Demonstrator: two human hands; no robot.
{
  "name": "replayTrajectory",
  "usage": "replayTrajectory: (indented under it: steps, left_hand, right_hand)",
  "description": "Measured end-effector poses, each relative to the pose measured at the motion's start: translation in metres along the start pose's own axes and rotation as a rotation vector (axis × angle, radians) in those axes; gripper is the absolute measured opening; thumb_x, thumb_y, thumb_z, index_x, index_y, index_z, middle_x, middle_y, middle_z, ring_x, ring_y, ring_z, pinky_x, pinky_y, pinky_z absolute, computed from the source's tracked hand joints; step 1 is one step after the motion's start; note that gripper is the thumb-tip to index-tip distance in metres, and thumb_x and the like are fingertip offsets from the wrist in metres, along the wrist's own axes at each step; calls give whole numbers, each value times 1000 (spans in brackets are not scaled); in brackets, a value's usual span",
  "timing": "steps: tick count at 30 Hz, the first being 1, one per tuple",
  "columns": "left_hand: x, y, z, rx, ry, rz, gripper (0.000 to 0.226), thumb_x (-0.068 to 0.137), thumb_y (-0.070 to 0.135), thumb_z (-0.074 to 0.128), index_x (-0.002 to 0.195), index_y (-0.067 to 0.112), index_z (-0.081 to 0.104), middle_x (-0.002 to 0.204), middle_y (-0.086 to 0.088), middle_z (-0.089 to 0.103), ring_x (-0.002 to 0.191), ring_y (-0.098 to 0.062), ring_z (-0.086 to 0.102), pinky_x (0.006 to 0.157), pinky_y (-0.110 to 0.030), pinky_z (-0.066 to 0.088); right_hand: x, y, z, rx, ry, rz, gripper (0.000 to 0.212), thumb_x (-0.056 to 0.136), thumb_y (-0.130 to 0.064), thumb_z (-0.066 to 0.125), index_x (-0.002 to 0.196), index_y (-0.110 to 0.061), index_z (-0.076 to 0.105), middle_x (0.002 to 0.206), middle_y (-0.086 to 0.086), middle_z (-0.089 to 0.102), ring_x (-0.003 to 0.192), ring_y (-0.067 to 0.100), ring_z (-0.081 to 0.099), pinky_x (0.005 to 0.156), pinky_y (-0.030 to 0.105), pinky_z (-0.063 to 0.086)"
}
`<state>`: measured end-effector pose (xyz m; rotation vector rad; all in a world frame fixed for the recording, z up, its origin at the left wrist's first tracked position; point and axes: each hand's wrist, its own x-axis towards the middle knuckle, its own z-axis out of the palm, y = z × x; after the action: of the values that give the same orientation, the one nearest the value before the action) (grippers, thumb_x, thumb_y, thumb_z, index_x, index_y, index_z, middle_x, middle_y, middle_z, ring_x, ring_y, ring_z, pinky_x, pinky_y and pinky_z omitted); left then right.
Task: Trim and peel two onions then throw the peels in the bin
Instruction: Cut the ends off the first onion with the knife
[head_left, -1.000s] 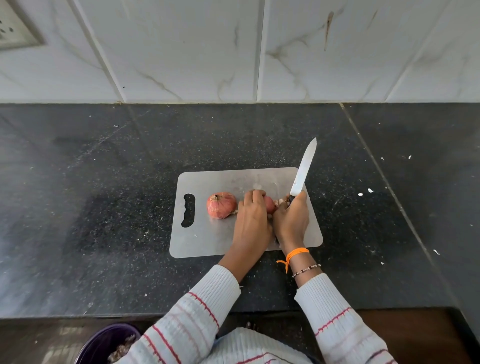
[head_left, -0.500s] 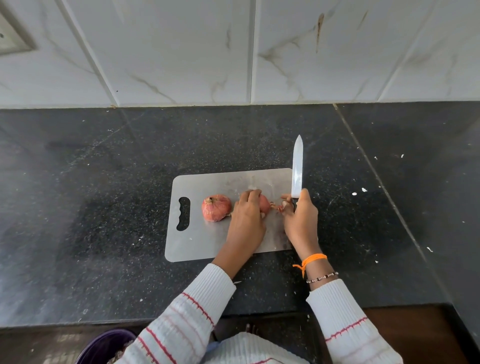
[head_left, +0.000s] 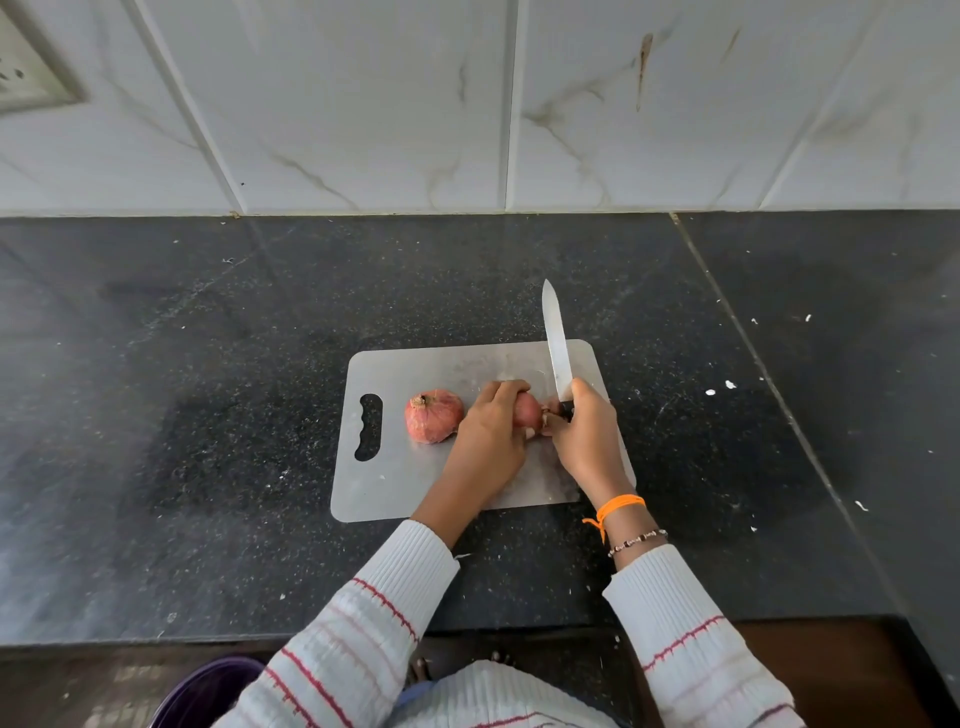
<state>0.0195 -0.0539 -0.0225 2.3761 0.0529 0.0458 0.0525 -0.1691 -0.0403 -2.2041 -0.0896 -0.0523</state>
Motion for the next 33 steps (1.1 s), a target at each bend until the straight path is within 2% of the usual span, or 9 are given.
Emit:
replayTrajectory:
  steps: [6,9,12,15,19,24,29,31,33]
  left_hand:
    - [1,3,-2,37,-6,6,46,82,3,57,126,10,47,129,-10,48,109,-29,53,85,-36,43]
    - [1,3,-3,55,-20,6,46,83,3,57,127,11,46,129,-11,47,109,-30,53,87,-36,43]
    - [1,3,-6,72,-35,-5,47,82,5,59,127,11,48,127,-10,49,109,-30,54,88,-35,42]
    - [3,2,-6,66,19,-69,46,77,24,71,116,9,52,114,-8,52,99,-27,55,79,-33,44]
    - [3,-1,-7,169,66,-105,52,75,40,71,109,8,48,110,-7,51,98,-25,52,76,-32,40]
    - [1,0,-11,130,-1,101,48,83,8,60,128,21,47,124,-4,51,105,-29,53,88,-35,42]
    - [-5,-3,-8,261,57,106,39,90,28,55,128,28,51,124,-1,50,104,-26,47,85,-32,39]
    - [-5,-3,-7,269,67,78,41,88,36,56,128,29,51,121,-1,49,104,-24,48,79,-33,43]
    - [-5,-4,-8,270,58,67,46,85,38,61,129,27,51,118,-3,48,99,-25,53,74,-34,45]
  right_hand:
    - [4,-2,10,-127,69,-100,23,80,9,48,71,-11,41,62,0,47,61,21,44,49,25,32]
    - [8,-5,10,-187,107,-94,18,81,7,47,74,-9,43,70,9,52,66,27,47,55,36,37]
    - [23,1,-9,-131,204,12,12,82,6,53,76,-4,49,75,13,59,71,29,57,61,33,42]
    - [32,3,-19,16,112,176,21,85,5,55,71,-8,47,77,10,63,71,24,65,64,36,55]
    - [33,13,-14,129,22,218,34,85,3,53,65,-23,43,91,16,66,88,30,66,74,51,56]
    - [26,14,-22,219,50,259,33,85,12,47,70,-17,42,89,16,69,80,24,71,67,45,59]
    - [18,5,-23,258,143,255,30,80,8,64,70,-10,42,83,10,70,68,10,67,50,19,53]
    - [16,4,-20,239,122,255,24,81,3,65,74,-8,46,85,9,70,72,11,67,52,20,55]
    - [14,3,-18,218,105,249,23,81,1,66,74,-8,46,86,10,70,72,16,69,56,32,58]
